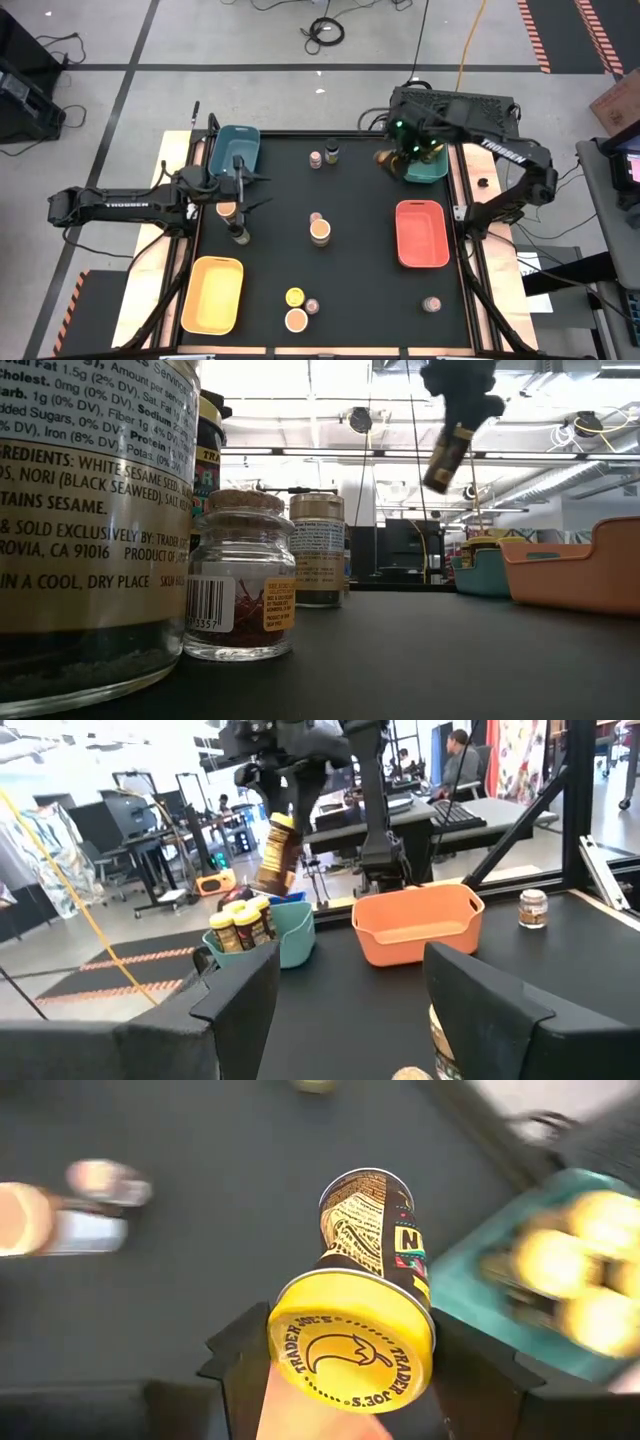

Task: Sort spices by type
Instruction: Put the yellow spice bottle into the green bin

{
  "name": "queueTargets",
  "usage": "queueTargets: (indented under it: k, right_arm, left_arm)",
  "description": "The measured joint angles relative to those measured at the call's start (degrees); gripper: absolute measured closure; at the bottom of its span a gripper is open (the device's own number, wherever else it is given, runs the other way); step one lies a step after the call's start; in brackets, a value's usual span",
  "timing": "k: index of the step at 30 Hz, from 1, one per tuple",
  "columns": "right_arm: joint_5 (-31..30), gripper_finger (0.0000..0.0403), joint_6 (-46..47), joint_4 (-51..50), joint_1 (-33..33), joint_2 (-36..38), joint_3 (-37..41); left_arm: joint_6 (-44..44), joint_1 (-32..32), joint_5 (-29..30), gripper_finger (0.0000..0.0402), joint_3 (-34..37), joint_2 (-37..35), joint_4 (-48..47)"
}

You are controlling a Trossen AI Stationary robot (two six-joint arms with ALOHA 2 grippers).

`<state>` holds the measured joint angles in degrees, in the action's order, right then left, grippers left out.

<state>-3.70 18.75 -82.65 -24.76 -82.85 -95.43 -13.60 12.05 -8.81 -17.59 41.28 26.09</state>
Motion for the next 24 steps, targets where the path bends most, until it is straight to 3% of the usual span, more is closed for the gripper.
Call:
queueTargets:
  k: [6,13,24]
  right_arm:
    - [-2.46,0.0184,-0.97,-7.61,-7.15,-0.02,-1.93]
    - [-2.08,0.0184,-7.13,-7.34,-13.40,-0.07,-1.91]
    - [-2.21,0.0184,-9.82,-7.31,-21.20,-0.59,-1.91]
  left_arm:
    - [-0.21,1.64,0.03,0.0150,-0.52,-0.04,0.04]
    - [3.27,4.40,-4.52,0.0150,-0.54,-0.15,1.75]
    - [3.97,6.80,-4.86,0.0150,-0.54,-0.15,0.32]
